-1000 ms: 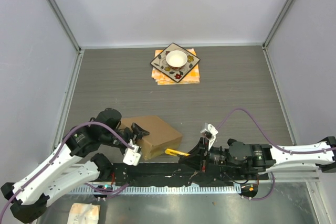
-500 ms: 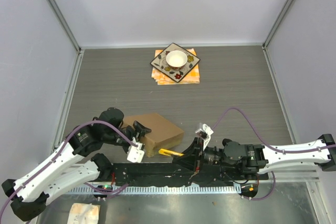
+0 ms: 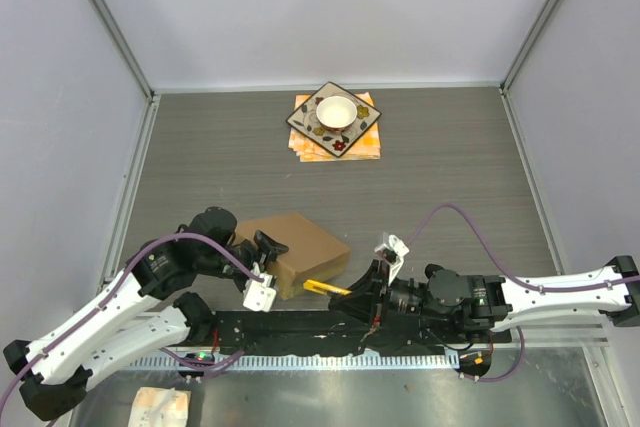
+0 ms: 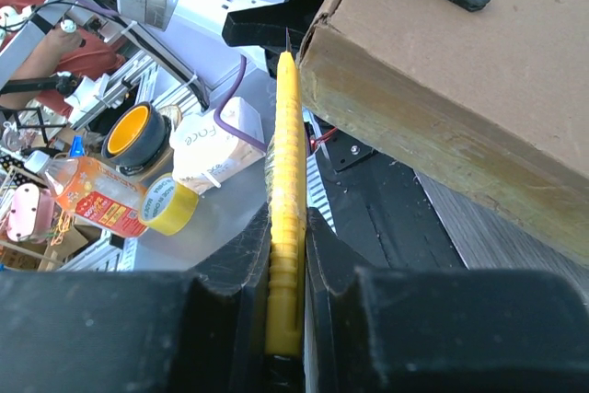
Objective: Unpack the express box
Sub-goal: Cut the express box at the center of the board.
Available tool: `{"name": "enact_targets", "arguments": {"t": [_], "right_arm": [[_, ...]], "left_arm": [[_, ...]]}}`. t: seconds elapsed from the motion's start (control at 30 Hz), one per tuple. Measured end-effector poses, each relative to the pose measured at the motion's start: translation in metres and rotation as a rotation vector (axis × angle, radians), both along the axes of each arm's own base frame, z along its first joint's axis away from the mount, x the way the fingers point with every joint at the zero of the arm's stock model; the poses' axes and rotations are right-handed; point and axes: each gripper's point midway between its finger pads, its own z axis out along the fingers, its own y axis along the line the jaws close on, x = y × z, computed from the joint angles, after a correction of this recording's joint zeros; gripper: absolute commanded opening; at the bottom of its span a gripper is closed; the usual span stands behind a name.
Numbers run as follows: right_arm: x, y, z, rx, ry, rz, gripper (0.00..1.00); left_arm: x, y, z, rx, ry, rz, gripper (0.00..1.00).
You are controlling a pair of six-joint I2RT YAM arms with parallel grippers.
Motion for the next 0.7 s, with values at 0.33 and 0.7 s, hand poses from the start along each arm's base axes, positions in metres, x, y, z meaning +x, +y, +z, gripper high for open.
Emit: {"name": "enact_targets", "arguments": {"t": [0.33, 0.7], "right_arm": [[0.007, -0.005, 0.008, 0.03, 0.001, -0.039, 0.01], [0.009, -0.004, -0.012, -0.011, 0.014, -0.056, 0.01]], "left_arm": [[0.0, 0.0, 0.0, -0.001, 0.002, 0.003, 0.12], [-0.001, 0.002, 0.001, -0.004, 0.004, 0.011, 0.12]]}}
